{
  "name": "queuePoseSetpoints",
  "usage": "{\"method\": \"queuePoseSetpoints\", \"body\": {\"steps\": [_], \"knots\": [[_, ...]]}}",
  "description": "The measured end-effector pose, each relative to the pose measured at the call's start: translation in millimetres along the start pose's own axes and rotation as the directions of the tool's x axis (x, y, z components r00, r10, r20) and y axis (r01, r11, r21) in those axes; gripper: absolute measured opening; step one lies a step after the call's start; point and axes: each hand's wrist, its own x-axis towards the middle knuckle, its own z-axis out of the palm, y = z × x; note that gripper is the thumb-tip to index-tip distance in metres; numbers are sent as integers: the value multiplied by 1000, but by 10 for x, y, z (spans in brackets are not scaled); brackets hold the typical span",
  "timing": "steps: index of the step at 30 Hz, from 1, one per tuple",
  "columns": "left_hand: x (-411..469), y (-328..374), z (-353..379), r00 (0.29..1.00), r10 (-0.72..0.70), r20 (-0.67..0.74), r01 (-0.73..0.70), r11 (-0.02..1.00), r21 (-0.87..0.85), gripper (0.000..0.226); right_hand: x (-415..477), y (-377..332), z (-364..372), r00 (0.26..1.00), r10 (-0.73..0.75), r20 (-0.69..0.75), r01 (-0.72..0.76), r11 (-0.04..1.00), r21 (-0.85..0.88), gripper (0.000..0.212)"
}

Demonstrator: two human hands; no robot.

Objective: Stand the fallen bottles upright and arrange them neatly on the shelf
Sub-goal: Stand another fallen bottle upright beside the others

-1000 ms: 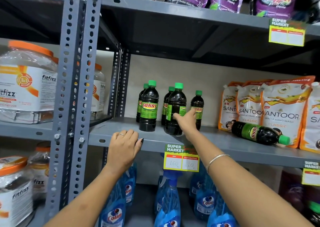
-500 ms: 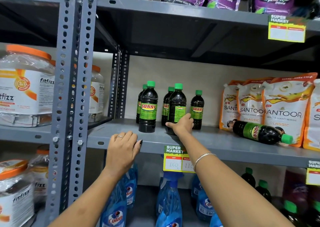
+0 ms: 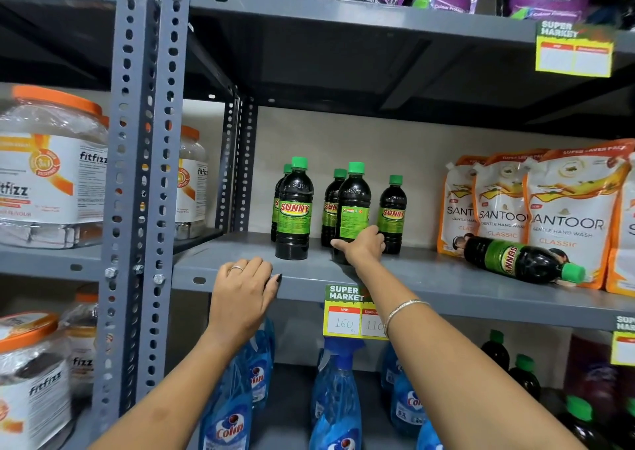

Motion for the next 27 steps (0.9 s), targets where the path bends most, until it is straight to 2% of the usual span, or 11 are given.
{"method": "queuePoseSetpoints", "body": {"steps": [6,12,16,21,27], "knots": [[1,8,2,1000,-5,-2,5,1000,4,36,17,23,12,998,27,63,-34,994,103,64],[-5,3,1,1000,-3,4,3,1000,3,37,18,6,15,1000,19,9,-20,1000,22,78],[-4,2,4,1000,-3,8,3,1000,6,37,32,22,13,999,20,26,-20,1000,10,83],[-7,-1,7,1000,-7,11,7,1000,-2,37,47,45,16,995,15,99,-21,998,61,70],[-7,1,12,1000,-5,11,5,1000,-8,36,32,26,4,999,31,33,-32,999,42,86]]}}
